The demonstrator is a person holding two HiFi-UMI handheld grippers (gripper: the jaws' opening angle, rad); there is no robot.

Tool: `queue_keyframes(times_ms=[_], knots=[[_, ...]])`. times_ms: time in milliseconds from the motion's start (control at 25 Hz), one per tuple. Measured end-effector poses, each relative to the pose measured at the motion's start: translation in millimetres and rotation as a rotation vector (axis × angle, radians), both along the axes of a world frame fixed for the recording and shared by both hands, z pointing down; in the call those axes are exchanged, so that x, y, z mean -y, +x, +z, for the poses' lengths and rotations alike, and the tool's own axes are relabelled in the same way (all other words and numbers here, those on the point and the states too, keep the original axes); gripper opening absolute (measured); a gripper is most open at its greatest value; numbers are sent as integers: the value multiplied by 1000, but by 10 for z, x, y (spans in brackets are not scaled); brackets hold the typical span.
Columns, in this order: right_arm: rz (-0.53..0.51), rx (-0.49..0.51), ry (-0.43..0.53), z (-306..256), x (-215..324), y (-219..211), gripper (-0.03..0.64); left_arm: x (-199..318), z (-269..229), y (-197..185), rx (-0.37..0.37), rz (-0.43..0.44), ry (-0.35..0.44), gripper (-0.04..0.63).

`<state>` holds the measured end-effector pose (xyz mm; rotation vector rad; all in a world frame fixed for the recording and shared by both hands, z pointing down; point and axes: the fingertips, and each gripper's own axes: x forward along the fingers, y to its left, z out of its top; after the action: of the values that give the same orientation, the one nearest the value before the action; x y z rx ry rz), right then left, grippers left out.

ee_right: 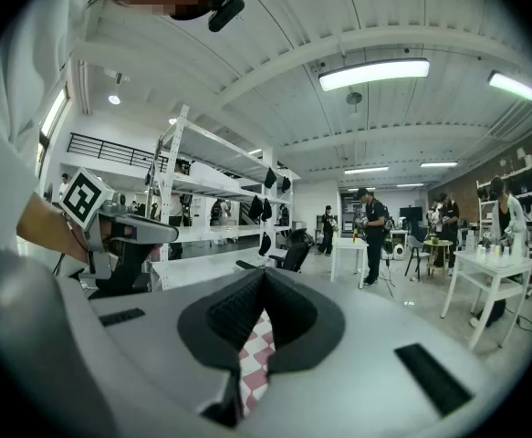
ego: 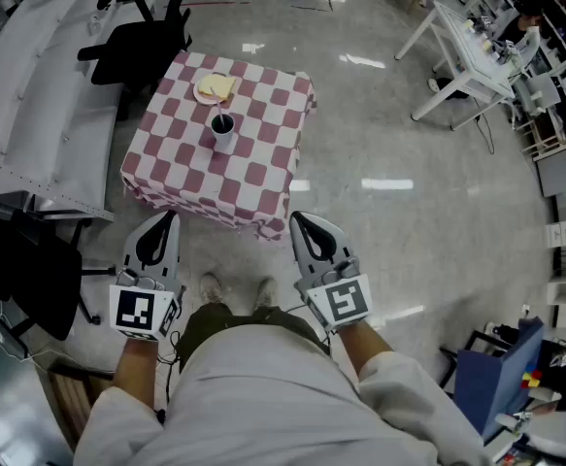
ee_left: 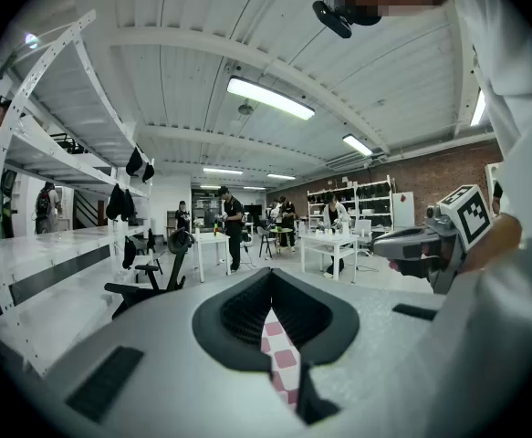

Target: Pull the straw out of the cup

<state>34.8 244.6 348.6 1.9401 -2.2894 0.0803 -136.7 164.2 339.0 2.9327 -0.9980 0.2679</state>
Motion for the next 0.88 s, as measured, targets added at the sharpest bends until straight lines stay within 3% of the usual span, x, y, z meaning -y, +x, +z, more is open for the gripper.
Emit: queue_keyframes(times_ms=[880], knots=[[-38,59,25,37,-19,234,5,-31,81,184,17,-39,-4,5]])
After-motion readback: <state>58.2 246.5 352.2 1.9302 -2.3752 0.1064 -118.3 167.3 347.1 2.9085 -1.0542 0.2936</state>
